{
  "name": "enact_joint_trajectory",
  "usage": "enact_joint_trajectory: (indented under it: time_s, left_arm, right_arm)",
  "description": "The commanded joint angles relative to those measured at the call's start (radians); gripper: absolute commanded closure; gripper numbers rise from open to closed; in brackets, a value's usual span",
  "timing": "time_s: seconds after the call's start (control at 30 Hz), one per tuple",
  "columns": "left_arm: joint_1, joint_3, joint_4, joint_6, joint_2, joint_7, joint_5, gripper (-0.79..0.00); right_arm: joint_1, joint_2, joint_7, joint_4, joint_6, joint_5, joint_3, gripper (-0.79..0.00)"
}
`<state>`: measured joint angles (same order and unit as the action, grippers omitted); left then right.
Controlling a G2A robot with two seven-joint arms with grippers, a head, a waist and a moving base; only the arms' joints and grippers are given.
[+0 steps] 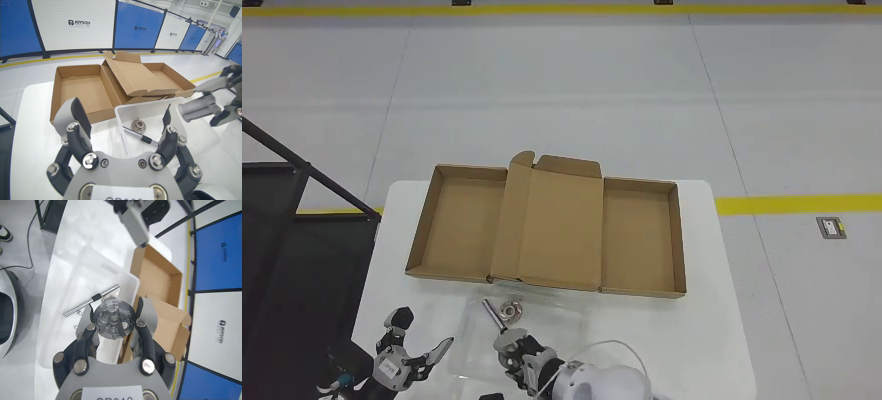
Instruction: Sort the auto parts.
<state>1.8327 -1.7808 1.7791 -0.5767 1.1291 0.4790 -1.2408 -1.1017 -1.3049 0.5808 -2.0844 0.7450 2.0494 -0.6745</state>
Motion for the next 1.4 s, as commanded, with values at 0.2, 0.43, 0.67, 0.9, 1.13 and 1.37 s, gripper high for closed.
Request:
enact_joint_trajectory:
  time_s: [0.2,0.43,0.67,0.9,1.13,1.37]
  left_arm:
    - [0.000,0.000,0.000,0.000,0.000,0.000,0.000,-0.785]
    - [0.000,0.000,0.000,0.000,0.000,0.000,0.000,-0.785]
    - [0.000,0.000,0.000,0.000,0.000,0.000,0.000,-0.785]
    - [0.000,0.000,0.000,0.000,0.000,0.000,0.000,-0.785]
    - [0.000,0.000,0.000,0.000,0.000,0.000,0.000,-0.785]
    - [0.000,0.000,0.000,0.000,0.000,0.000,0.000,-0.785]
  right_arm:
    - [-0.013,0.004,-0.004,-0.014,-0.003,0.014,-0.006,0.000]
    - [-0.019,0.000,-0.060,0.022,-0.120,-0.076,-0.090,0.000]
    - [0.024,-0.008,-0.089,0.135,-0.389,-0.289,-0.341,0.000]
    - [0.195,-0.024,-0.024,0.453,-0.457,-0.551,-0.490,0.000]
    - [0.404,-0.046,0.061,0.806,-0.466,-0.650,-0.480,0.000]
    - [0.537,-0.071,0.070,1.083,-0.484,-0.705,-0.443,0.000]
